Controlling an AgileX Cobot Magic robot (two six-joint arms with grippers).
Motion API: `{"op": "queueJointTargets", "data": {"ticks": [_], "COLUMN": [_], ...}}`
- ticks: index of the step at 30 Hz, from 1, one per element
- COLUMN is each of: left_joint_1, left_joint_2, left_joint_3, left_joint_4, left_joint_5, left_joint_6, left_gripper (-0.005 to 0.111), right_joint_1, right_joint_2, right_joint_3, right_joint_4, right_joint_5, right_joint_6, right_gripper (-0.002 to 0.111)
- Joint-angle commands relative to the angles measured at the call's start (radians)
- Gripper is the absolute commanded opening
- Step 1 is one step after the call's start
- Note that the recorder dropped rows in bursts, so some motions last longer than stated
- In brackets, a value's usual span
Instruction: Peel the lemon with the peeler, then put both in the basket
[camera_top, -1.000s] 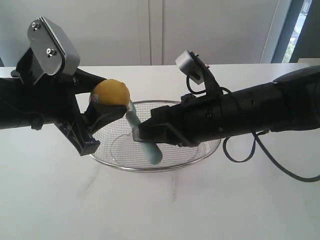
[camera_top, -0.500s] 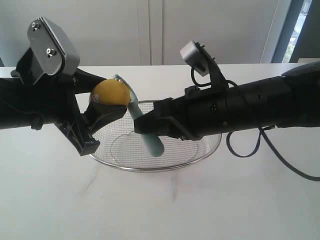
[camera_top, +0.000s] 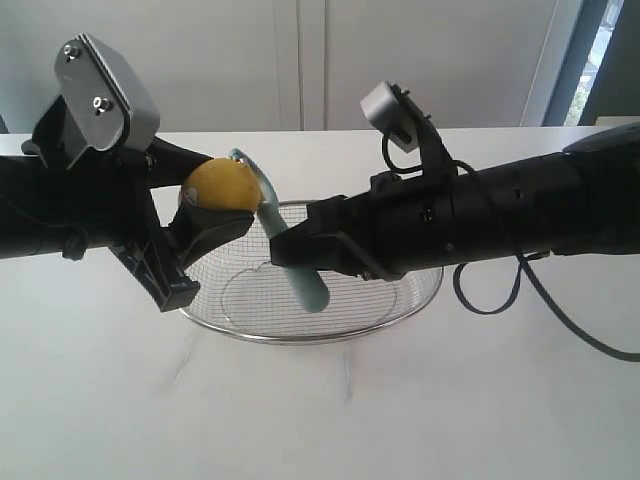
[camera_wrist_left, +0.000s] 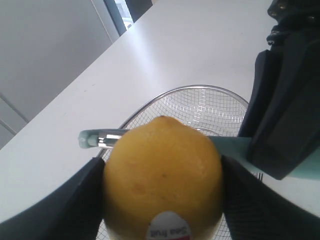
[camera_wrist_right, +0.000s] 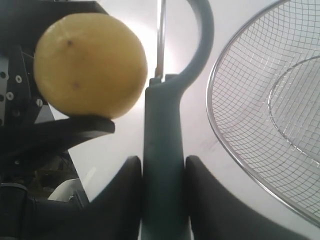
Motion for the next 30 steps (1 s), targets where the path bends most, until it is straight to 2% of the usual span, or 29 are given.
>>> {"op": "queueJointTargets", "data": {"ticks": [1,11,17,20,21,25,30], "left_joint_1": [-0.004,-0.004,-0.004,-0.004,-0.004,-0.004,-0.004], "left_joint_2": [-0.008,-0.008,-0.008,-0.008,-0.008,-0.008,-0.008], "left_joint_3": [0.0,0.0,0.0,0.0,0.0,0.0,0.0], "left_joint_4": [-0.015,-0.015,-0.015,-0.015,-0.015,-0.015,-0.015], "left_joint_5": [0.019,0.019,0.019,0.019,0.019,0.019,0.019], "left_joint_6": [0.037,0.037,0.037,0.037,0.037,0.036,0.036], "left_gripper": [0.0,0.0,0.0,0.0,0.0,0.0,0.0], "right_joint_1": [-0.007,-0.066,-0.068,-0.068,-0.068,-0.068,-0.068], "right_joint_2": [-0.013,-0.098,-0.274,-0.404,-0.444,-0.475,-0.387], "right_joint_3": [-0.003,-0.012,-0.012,-0.012,-0.012,0.008,0.062], "right_joint_4": [0.012,0.006,-0.041,-0.217,-0.31,-0.663,-0.703], "right_joint_5": [0.001,0.004,-0.013,-0.148,-0.241,-0.409,-0.529], "right_joint_6": [-0.014,-0.014,-0.014,0.014,0.083,0.36,0.381], "right_gripper": [0.0,0.0,0.0,0.0,0.0,0.0,0.0]}}
